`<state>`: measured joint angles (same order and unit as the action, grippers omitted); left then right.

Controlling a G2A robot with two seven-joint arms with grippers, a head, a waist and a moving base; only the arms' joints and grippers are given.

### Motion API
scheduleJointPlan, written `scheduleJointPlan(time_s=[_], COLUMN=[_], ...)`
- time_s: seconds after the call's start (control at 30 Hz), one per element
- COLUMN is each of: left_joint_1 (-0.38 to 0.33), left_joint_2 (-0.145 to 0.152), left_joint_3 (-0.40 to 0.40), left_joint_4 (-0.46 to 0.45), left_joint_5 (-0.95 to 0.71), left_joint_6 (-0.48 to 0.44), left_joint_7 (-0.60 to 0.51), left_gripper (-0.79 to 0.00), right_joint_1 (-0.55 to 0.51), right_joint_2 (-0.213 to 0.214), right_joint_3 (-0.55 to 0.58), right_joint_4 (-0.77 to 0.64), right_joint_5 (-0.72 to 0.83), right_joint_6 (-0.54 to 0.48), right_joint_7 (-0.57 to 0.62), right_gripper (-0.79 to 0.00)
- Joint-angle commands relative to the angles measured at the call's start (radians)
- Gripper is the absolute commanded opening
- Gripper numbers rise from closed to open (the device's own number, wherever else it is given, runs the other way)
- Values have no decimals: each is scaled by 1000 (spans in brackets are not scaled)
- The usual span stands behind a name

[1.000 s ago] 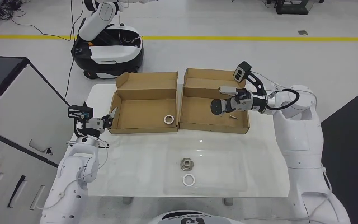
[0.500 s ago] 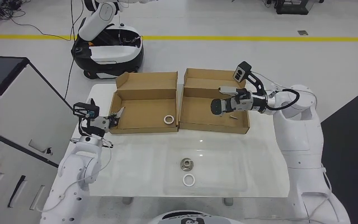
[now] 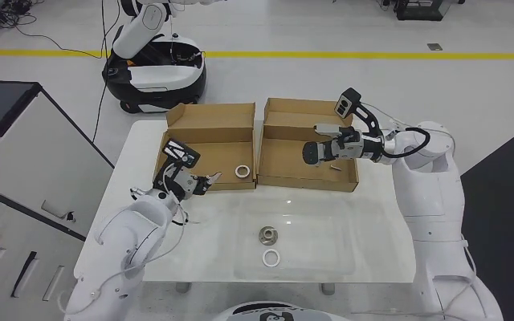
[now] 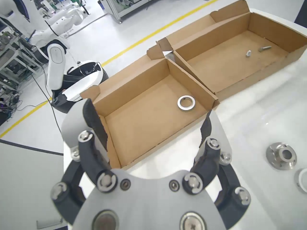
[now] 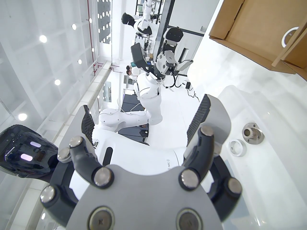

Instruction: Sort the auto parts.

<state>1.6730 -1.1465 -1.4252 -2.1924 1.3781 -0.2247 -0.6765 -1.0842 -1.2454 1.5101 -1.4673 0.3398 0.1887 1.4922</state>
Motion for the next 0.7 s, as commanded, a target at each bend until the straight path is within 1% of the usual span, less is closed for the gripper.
scheduleJointPlan(time_s=[0.0, 0.2, 0.67], left_joint_1=[-12, -52, -50], left_joint_2=[-2, -8, -9], left_joint_3=[14, 98, 98], left_joint_4=[-19, -34, -32], left_joint_5=[-16, 11, 2], left_joint_6=[21, 43, 42], left_joint_7=[-49, -138, -126], left_gripper=[0, 0, 0], right_joint_1=[0, 0, 0], right_joint_2=[0, 0, 0], right_joint_3=[0, 0, 0], right_joint_4=[0, 0, 0], right_joint_5=[0, 0, 0], right_joint_6=[0, 0, 0], right_joint_7=[0, 0, 0], right_gripper=[0, 0, 0])
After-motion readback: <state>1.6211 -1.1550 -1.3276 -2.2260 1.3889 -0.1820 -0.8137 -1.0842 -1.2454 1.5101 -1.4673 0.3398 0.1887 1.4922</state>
